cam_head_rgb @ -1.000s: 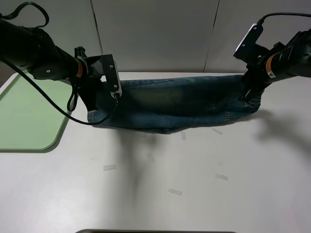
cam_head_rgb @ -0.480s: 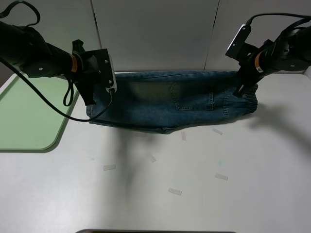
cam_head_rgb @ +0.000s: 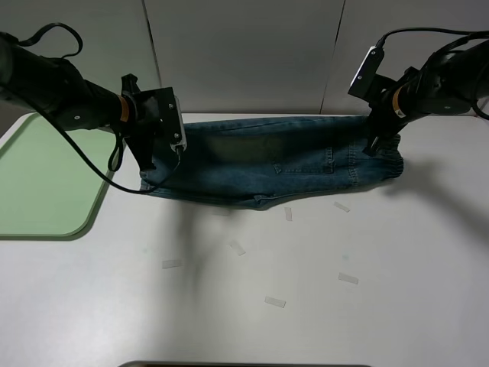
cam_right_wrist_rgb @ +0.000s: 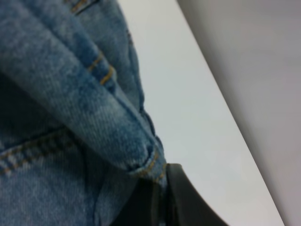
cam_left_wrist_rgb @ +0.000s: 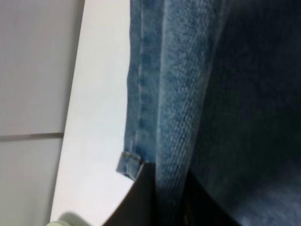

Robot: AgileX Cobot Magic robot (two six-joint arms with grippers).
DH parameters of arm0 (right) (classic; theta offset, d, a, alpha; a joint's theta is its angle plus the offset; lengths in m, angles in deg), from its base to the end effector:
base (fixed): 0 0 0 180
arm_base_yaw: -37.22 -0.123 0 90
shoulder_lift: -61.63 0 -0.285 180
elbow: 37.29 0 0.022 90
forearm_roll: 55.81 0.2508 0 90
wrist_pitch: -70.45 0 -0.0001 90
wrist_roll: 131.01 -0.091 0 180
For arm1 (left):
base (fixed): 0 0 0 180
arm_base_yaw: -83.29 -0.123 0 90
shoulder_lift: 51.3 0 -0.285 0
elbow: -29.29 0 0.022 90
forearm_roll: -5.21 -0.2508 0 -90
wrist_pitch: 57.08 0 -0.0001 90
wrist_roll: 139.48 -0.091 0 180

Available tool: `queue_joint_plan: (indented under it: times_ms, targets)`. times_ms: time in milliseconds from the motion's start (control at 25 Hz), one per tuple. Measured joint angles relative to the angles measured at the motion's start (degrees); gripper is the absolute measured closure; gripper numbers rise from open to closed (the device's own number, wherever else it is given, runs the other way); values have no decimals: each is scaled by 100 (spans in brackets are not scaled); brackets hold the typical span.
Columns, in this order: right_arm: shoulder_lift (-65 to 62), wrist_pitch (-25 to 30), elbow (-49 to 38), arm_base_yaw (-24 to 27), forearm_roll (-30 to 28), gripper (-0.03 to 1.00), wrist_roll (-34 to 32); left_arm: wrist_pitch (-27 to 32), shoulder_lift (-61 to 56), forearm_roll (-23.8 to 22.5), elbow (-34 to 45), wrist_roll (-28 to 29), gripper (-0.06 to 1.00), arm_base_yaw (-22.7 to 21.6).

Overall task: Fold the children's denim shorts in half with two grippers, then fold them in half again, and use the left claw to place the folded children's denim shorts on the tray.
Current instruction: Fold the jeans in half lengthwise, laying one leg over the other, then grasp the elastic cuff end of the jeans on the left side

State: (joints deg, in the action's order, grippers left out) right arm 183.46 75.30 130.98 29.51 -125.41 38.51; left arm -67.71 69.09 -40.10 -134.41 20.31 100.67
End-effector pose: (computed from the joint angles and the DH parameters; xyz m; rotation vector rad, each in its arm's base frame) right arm 0.4083 0.0479 0.1438 -1.2987 2.0428 -0.5182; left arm 0.3802 -0.1314 0.1444 1.5443 1.6564 0.2980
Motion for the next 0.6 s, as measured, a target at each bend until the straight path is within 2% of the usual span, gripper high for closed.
queue_joint_plan:
  times_ms: [120,240,320,360,440,600]
  targets:
    - [129,0,5,0,-340,93,0,29,146,262,-296,0,80,-11]
    - [262,10,113,12,-530,74,0,71,304,547,-630,0,62,-19]
    - [346,-29,283,12,-547,59,-42,82,413,701,-801,0,47,-19]
    - [370,-94,386,12,-554,55,-103,82,452,748,-839,0,41,-19]
    - [391,-280,660,12,-518,51,-329,51,535,791,-892,0,34,-19]
    - [391,-561,1139,12,-222,49,-928,-81,570,884,-901,0,31,-19]
